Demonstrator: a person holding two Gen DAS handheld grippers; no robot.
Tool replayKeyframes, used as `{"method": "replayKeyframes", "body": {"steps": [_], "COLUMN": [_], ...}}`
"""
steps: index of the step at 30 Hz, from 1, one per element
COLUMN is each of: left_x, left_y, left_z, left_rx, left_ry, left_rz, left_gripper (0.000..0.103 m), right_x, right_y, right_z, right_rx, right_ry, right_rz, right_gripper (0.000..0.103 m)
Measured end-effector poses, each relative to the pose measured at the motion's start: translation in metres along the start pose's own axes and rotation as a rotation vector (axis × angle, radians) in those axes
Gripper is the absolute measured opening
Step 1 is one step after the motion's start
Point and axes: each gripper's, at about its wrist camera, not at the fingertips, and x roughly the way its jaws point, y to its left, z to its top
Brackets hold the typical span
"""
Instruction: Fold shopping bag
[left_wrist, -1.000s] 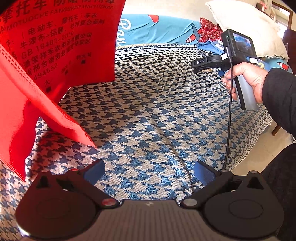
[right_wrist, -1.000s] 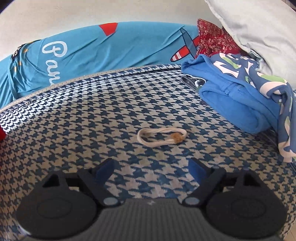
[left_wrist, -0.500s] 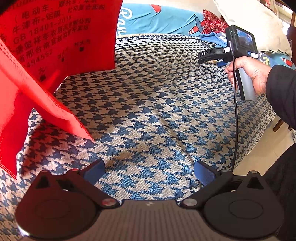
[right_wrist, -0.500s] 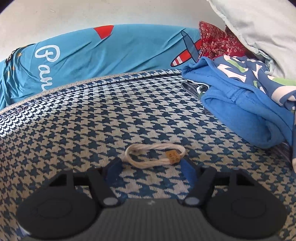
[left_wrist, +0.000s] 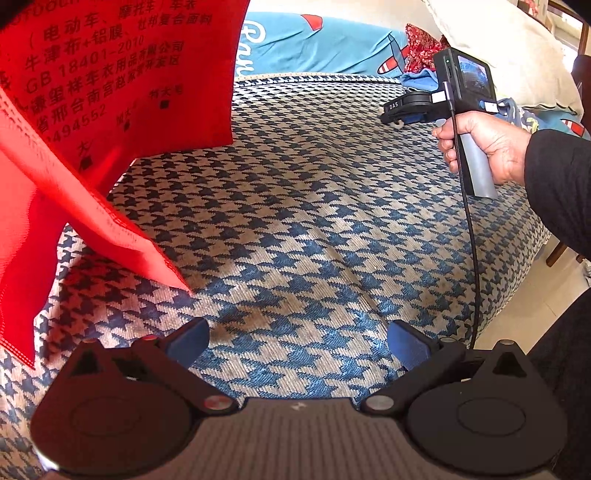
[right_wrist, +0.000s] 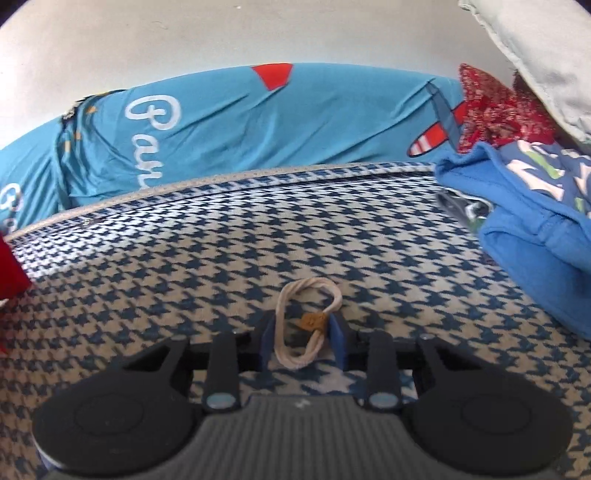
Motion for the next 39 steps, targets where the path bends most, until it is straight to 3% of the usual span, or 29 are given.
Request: {"method": "replayKeyframes", "body": {"steps": [1,3,4,5,12,14,18,21,25,39], "left_x": [-0.001,-0.004,-0.007,-0.009,-0.030,-0.036,-0.049,-0.058,-0.064,-0.080], "left_y": [0.000,0.002,0.002,0.002,0.005,0.010,0.023,0.035,0.047,0.093], "left_z": [0.000,0.000,0.001,0.001,-0.004,-0.006,-0.010,-0.013,-0.014,-0.021], "left_rx": [-0.003,-0.010,-0.013,-0.012,-0.019,-0.034,-0.057,-0.084,-0.085,-0.123], "left_ry": [0.000,-0.006,-0.012,-0.018,-0.061,-0.070,-0.093,-0.107,-0.123,-0.137], "left_rz": [0.003,0.009,0.010,0.013,0.054,0.064,0.097,0.121,0.157,0.253], "left_gripper": [0.103,0.103,0.103,0.103,0.103,0.103,0.103,0.103,0.103,0.103], "right_x": [-0.001,-0.006,-0.009,-0.012,-0.063,-0.072,-0.092,-0.109,-0.132,-0.188], "right_y": [0.008,0.023,0.032,0.035,0.058,0.065,0.089,0.111,0.137,0.197], "right_z": [-0.001,-0.001,-0.001,-0.001,-0.001,-0.004,-0.012,-0.017,-0.025,-0.045], "right_rx": [-0.028,-0.074,-0.092,-0.095,-0.058,-0.054,-0.024,-0.039,-0.047,-0.095], "right_ry": [-0.003,-0.008,-0.010,-0.014,-0.033,-0.024,0.033,0.046,0.044,0.035], "right_rz": [0.010,-0.024,-0.066,-0.081,-0.008,0.016,0.085,0.136,0.200,0.337], "right_gripper": [0.030,0.049,0.067,0.072,0.075,0.081,0.081,0.082,0.093,0.099]}}
